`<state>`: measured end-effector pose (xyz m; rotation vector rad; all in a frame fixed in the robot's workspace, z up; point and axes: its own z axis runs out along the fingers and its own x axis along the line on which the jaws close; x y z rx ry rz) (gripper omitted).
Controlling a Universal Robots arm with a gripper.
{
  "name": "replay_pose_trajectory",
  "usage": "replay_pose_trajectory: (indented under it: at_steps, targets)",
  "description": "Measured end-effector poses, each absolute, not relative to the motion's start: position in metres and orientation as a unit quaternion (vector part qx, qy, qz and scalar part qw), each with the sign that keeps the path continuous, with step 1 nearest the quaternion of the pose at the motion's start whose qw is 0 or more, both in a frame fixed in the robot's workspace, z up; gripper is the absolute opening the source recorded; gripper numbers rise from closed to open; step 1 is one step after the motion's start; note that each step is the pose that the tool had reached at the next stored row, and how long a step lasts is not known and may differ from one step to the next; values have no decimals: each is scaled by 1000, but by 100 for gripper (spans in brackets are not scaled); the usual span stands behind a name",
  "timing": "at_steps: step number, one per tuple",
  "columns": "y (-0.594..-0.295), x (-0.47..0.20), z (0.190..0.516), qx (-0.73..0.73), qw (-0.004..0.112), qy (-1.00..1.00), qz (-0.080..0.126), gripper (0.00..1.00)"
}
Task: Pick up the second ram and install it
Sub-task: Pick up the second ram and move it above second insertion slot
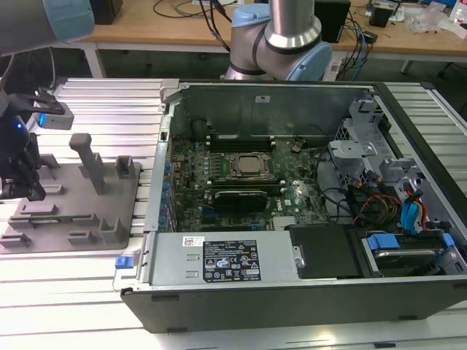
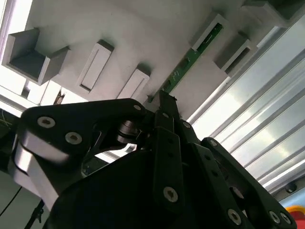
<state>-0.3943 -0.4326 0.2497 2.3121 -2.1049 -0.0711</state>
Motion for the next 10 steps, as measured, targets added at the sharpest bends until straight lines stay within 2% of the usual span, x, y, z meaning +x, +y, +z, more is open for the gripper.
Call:
replay_pose_trajectory:
  at_steps: [10]
  targets:
    - [-441,-395,233,723,6,-690,-22,8]
